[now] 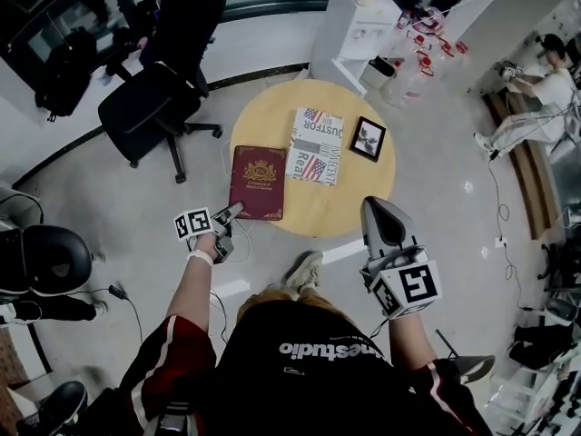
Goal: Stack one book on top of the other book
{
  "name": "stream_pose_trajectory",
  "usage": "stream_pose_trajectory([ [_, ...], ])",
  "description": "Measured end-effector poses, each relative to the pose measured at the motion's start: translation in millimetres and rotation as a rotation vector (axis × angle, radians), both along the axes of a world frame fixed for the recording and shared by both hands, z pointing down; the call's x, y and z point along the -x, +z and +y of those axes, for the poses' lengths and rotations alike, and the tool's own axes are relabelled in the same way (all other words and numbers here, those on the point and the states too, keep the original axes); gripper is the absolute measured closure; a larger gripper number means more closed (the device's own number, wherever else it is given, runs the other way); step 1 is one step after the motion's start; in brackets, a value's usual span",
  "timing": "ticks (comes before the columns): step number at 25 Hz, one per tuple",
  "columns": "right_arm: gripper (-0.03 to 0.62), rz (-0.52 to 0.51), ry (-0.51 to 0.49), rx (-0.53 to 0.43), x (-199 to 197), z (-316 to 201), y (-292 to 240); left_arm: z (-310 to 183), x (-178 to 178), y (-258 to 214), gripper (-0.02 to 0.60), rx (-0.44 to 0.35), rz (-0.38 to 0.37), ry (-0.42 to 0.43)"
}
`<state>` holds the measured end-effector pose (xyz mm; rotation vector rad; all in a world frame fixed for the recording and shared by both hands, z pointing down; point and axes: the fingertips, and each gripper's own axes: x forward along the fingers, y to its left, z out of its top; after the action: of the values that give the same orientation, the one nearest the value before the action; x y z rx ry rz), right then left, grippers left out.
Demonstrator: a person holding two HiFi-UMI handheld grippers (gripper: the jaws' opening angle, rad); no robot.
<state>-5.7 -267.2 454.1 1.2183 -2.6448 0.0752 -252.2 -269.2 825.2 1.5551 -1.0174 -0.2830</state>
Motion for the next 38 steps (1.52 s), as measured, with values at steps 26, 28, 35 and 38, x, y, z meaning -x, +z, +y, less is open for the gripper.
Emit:
stream_pose_trajectory([
  [26,0.569,-0.073,0.041,-0.095,-27,64,-43,34,-33,-147,0.342,-0.192,0.123,-0.003],
  [28,0.569,-0.078,0.05,-0.105,-29,68,-48,35,-40,-154,0.342,-0.194,0.12,0.008],
  [35,0.569,-0.094,0.082,-0.128,-50,71,-62,23,-64,-179,0.345,-0.217,0.129,0.023],
  [38,0.568,-0.11,0.094,-0.13,-65,66,-61,13,-78,-184,0.345,-0.221,0.143,0.017],
])
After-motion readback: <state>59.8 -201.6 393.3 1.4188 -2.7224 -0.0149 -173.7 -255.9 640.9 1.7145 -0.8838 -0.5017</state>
